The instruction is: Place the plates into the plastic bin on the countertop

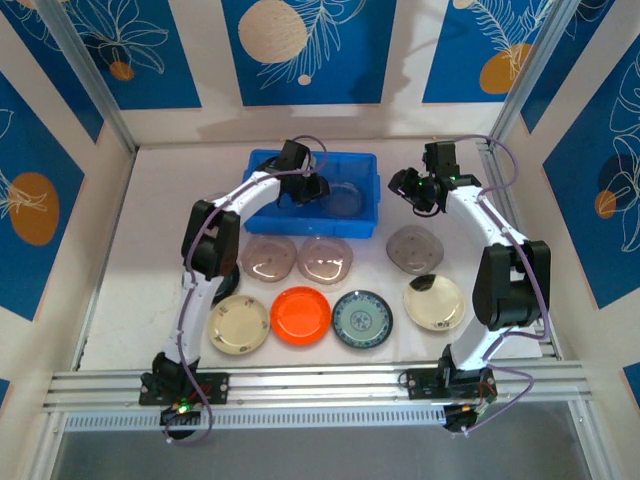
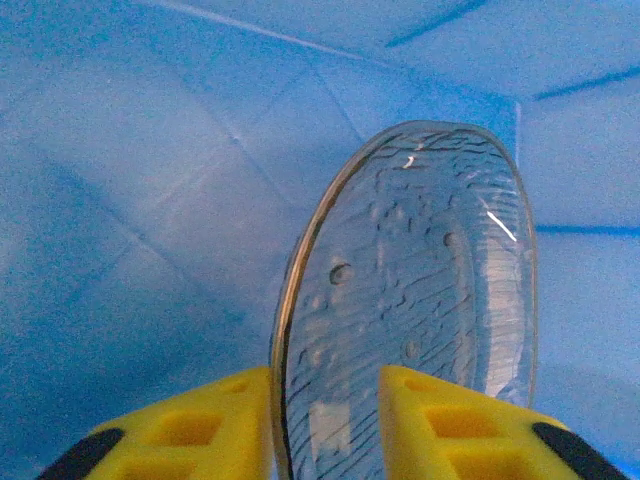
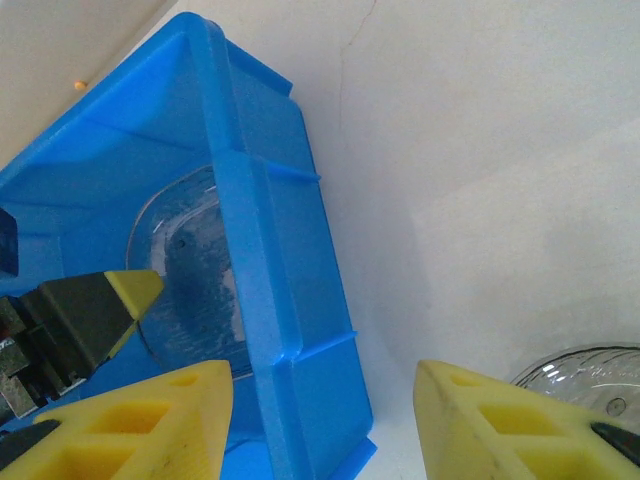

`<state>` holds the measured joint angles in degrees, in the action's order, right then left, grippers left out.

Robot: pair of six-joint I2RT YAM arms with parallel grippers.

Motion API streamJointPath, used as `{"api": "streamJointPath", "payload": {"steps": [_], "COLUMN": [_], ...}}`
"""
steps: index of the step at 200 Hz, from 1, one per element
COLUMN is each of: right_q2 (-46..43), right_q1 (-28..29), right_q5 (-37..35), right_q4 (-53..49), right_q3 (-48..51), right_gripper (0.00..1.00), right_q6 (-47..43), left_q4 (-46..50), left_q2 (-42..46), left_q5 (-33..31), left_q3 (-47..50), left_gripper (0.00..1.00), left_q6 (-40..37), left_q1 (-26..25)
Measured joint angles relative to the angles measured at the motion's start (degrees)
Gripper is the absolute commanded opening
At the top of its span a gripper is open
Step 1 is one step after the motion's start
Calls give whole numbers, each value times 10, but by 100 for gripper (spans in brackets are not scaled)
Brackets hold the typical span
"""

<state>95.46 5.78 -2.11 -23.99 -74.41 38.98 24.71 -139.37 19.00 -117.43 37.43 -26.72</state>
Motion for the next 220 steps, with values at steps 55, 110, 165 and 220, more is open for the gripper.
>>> {"api": "streamJointPath", "payload": {"steps": [55,110,165,220], "right_q2": [-4,-5,-64,-146], "right_q1": [0,3,17,11], "right_q5": [-1,-1,-16,-22], "right_q4": [-1,-16,-37,-55], "right_q3": [0,-6,-16,11], "right_gripper": [52,52,51,52], "right_q6": [-9,-26,-49,-59], "left_q4": [14,54,36,-79], "left_q2": [0,21,218,328], "left_q5": [-5,-70,-136,0], "left_q3": [-23,-31,59,153], "left_gripper": [75,100,100,100], "left_q6": [-21,-93,-140,-108], "left_q1": [0,-2,-6,-57]}}
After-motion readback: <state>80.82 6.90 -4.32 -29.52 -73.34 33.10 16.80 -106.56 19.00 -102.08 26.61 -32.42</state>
